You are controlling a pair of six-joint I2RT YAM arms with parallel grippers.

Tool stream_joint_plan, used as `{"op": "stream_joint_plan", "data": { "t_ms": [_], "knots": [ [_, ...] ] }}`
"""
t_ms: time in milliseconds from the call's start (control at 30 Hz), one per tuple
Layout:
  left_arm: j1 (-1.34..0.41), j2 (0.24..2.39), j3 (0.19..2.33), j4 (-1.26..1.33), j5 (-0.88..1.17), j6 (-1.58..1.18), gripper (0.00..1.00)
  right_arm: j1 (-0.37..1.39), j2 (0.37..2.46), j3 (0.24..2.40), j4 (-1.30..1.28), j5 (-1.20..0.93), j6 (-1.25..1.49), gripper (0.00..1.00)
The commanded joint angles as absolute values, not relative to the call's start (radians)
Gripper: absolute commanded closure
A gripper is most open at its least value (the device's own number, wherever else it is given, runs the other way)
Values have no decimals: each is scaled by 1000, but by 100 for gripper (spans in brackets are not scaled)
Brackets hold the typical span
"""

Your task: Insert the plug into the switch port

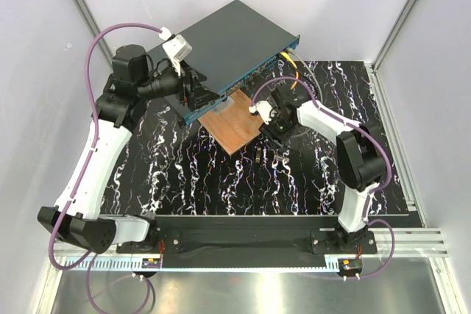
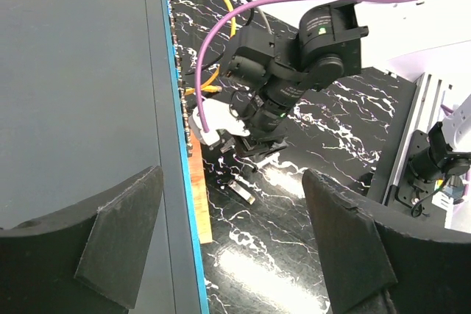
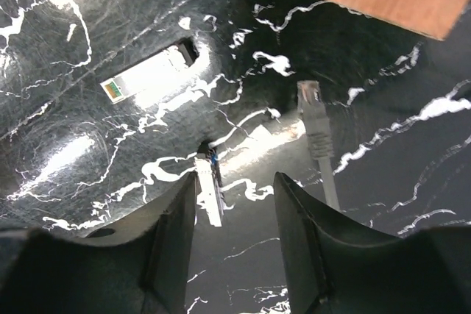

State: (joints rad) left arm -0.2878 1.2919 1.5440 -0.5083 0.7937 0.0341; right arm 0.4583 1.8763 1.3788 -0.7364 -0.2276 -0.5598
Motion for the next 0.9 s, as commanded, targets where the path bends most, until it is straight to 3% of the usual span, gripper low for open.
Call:
{"op": "stream_joint_plan", "data": {
  "t_ms": [0, 300, 467, 733, 867],
  "knots": [
    [-290, 1285, 1539, -488, 811, 67, 18, 482, 1902, 1428, -796, -212, -580, 47],
    [-291, 1282, 1537, -486, 813, 72, 14, 518, 2002, 1485, -850, -169, -589, 41],
    [-290, 1281, 1529, -488, 813, 71, 14, 525, 2045, 1505, -867, -158, -592, 45],
    [-290, 1278, 1534, -514, 789, 110, 14, 525, 2031, 1465, -876, -176, -577, 65],
    [-291, 1287, 1546, -512, 773, 103, 14, 525, 1991, 1419, -882, -216, -551, 83]
  ]
}}
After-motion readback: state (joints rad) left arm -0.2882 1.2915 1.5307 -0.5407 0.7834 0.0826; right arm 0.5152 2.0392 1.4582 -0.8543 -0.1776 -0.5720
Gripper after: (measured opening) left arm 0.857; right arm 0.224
